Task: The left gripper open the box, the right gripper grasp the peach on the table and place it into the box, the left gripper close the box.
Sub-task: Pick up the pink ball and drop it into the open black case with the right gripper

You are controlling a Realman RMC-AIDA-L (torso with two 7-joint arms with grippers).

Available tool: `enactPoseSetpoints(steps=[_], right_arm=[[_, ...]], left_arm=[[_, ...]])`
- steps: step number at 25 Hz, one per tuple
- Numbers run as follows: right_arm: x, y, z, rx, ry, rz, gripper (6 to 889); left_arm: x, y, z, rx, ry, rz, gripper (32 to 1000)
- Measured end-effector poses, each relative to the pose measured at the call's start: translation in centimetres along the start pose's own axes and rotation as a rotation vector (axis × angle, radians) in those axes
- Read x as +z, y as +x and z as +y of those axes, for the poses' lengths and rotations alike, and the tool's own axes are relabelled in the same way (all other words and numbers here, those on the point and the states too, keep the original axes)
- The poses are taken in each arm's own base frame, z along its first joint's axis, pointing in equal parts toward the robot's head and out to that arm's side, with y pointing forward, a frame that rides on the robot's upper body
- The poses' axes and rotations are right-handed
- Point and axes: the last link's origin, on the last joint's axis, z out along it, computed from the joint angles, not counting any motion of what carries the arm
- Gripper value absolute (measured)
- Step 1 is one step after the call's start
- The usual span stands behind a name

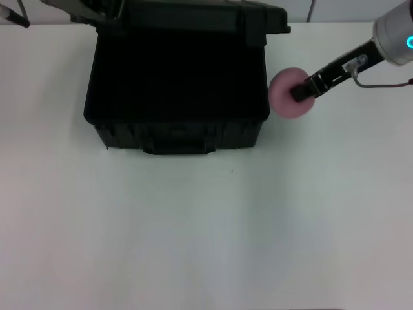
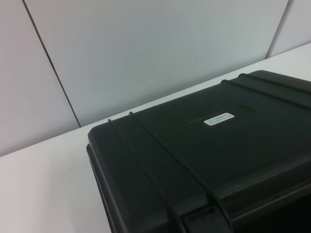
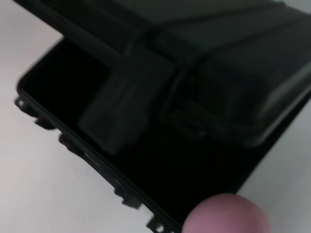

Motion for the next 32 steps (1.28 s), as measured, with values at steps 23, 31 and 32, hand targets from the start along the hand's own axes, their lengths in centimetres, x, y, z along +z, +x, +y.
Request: enactPoseSetpoints(steps=[23, 31, 32], right_arm=[[1.1, -1.5, 0.0, -0.070, 0.046, -0.093, 43], [1.9, -1.7, 0.5, -0.075, 0.019, -0.108, 43], [2.0, -1.8, 0.5, -0.077, 0.020, -0.109, 43]], left_arm=[[-0.1, 0.0, 0.3, 0.006, -0.008, -0.006, 385], [-0.1, 0.0, 0.4, 0.008, -0.009, -0.006, 385], [-0.1, 0.0, 0.4, 0.008, -0.009, -0.006, 385]])
